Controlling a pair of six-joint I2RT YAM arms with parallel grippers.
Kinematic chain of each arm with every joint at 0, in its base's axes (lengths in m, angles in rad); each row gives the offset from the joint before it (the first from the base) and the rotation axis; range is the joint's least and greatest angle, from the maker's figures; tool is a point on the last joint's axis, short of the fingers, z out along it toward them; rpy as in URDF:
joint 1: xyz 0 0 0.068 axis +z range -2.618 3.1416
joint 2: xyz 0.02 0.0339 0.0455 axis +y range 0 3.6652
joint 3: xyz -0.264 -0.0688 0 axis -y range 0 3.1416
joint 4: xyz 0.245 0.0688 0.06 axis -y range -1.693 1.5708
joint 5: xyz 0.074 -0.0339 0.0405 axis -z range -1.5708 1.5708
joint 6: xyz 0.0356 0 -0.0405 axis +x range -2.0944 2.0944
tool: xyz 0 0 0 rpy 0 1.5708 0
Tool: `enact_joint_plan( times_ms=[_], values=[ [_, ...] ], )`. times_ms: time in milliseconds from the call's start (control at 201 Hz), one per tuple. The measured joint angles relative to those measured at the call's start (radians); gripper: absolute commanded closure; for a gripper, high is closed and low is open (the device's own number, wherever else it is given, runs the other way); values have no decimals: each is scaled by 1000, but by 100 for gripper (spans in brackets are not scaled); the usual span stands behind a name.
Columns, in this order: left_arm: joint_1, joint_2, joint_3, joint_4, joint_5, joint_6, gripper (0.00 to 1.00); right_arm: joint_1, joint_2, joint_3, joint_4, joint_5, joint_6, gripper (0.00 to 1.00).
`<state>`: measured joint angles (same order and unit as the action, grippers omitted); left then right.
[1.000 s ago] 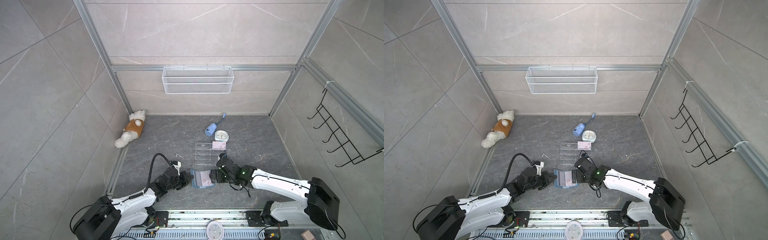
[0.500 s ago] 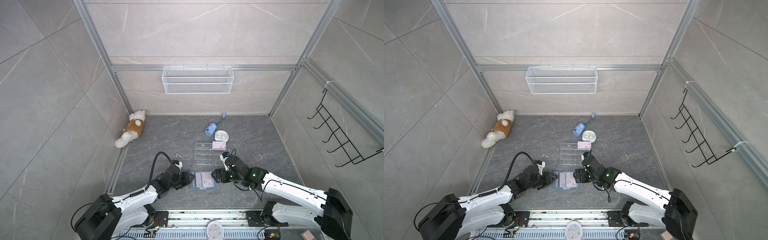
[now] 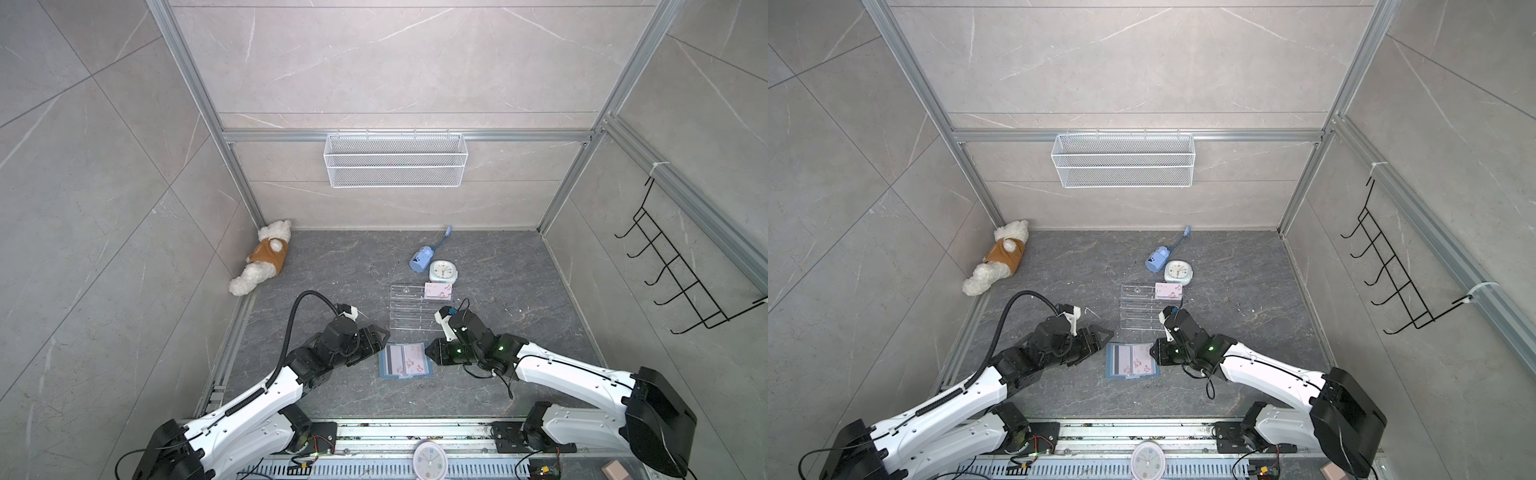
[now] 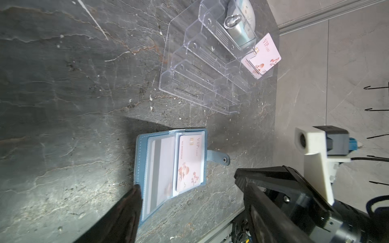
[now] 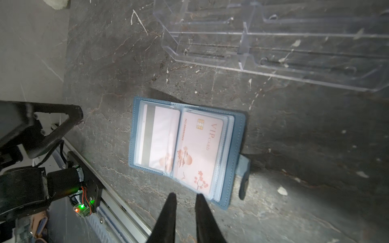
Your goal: Take the credit cards out of the card holder
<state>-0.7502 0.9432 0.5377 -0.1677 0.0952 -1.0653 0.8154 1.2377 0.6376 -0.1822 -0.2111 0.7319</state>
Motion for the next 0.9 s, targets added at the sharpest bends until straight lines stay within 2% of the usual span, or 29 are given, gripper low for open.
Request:
enact_joint_plan(
  times_ms=[259, 473, 677, 901],
  values=[
    [-40, 167, 35, 123, 92, -10, 24, -18, 89, -11, 69, -41, 2, 86],
    [-103, 288, 31, 244, 126, -58, 27, -30, 153, -28, 121, -62, 9, 91],
    [-138, 370, 11, 341, 141, -123, 34, -31, 195, -45, 162, -79, 17, 92],
    [-144, 396, -31, 396, 144, -178, 39, -31, 201, -57, 183, -82, 17, 92]
  ],
)
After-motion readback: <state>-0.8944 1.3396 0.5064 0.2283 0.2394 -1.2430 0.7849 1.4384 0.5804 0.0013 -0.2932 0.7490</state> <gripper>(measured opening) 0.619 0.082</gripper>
